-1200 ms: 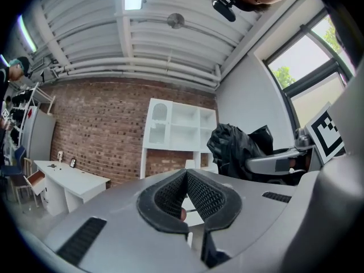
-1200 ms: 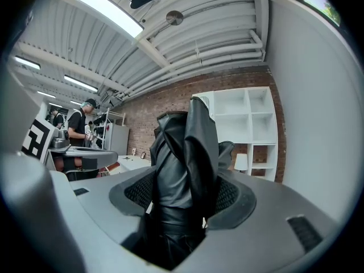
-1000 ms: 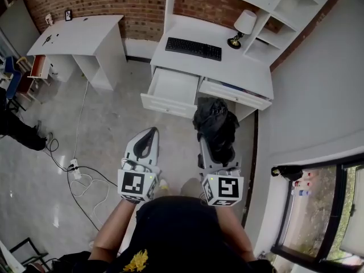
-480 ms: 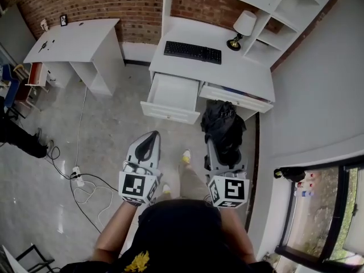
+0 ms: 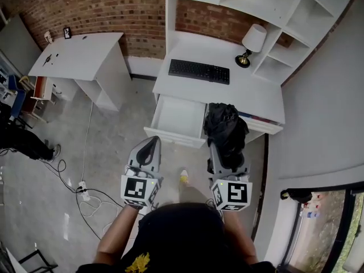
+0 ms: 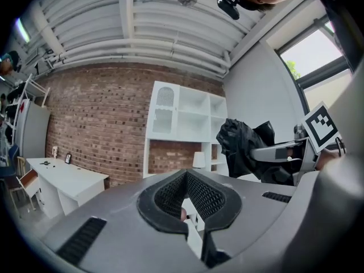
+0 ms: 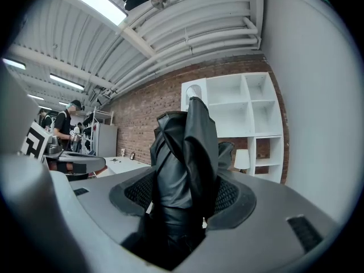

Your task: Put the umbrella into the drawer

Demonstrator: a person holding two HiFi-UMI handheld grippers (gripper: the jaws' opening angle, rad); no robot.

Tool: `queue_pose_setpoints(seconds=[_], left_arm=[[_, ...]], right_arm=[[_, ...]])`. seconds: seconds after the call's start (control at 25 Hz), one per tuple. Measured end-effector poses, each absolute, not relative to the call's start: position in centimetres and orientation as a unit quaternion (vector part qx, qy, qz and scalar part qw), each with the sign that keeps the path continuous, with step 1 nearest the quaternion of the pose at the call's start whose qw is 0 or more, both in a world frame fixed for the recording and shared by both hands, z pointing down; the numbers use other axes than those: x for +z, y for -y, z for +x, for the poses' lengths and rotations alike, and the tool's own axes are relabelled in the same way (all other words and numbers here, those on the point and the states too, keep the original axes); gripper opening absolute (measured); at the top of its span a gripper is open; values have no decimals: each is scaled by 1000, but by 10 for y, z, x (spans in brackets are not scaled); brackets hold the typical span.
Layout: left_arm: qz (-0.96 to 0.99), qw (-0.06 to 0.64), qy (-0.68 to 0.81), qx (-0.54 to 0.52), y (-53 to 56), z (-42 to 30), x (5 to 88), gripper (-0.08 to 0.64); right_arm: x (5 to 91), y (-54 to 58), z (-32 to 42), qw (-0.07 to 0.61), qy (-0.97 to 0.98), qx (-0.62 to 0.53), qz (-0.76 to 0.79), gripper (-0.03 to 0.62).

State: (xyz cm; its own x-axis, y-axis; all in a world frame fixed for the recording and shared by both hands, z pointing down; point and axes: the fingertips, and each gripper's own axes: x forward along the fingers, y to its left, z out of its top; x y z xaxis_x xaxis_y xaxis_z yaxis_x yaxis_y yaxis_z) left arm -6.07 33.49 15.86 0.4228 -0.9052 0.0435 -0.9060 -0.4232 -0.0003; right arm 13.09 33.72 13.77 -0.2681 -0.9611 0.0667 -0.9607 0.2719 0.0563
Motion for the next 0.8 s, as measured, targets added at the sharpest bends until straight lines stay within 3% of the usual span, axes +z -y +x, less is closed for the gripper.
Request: queue_pose_setpoints(seconds=[0.24, 0.8], left_arm=[[840, -13, 541, 37, -247, -51, 138, 17], [834, 4, 544, 87, -137, -17, 146, 17]], right_arm=[[140, -250, 137, 41, 811, 3, 583, 249], [152, -130, 146, 27, 842, 39, 538, 245]])
